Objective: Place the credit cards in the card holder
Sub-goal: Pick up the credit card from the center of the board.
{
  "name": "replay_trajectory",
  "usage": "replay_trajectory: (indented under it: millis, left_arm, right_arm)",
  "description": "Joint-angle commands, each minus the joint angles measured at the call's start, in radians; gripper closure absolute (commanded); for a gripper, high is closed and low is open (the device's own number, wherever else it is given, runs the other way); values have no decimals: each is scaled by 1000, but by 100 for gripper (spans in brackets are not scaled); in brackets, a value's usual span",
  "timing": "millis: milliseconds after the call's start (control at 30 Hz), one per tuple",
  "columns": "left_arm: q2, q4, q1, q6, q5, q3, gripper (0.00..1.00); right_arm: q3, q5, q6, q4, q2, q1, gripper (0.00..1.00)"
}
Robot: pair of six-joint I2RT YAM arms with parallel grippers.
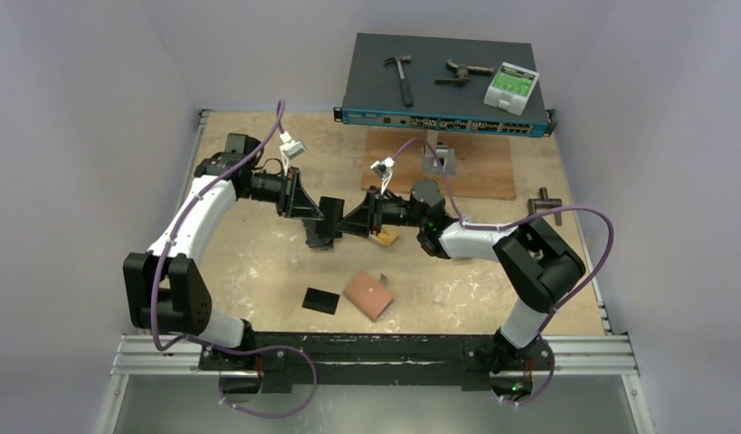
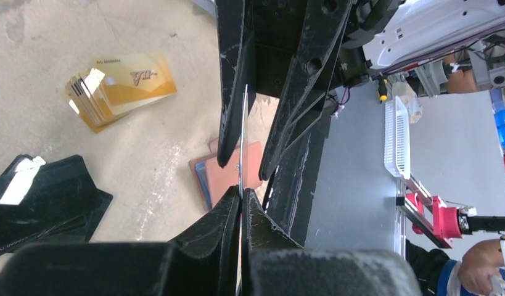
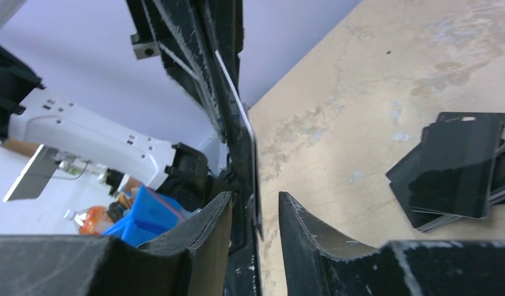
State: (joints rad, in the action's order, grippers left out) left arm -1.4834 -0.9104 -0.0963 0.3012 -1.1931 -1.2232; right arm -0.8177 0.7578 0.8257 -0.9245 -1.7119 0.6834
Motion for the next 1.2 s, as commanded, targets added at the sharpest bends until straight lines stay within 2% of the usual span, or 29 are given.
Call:
replay_trajectory:
  millis: [0,233,300,633,800,933,1167]
  left_arm:
    - [45,67,13,-60,-66,-10,100]
    - [49,36,16,-23,-30,-13,100]
    - [48,23,18,-6,-20,-18,100]
    - [42,2,20,32,22,-22,100]
    - [40,-1,20,36,20,-22,100]
    - [40,-12,20,48,20,-20,100]
    - [38,-12,20,53,18,-10,100]
  right_arm:
    - [10,76,55,-135,49,2,68]
    - [18,102,71,-136,61,-1,87]
    - [17,114,68,-120,67,-3,90]
    - [5,152,-49,86,136,-7,87]
    - [18,167,-56,97,150,-7,92]
    - [15,160,-63,109,159,-6,100]
    - [19,146,-40,73,173,-7,100]
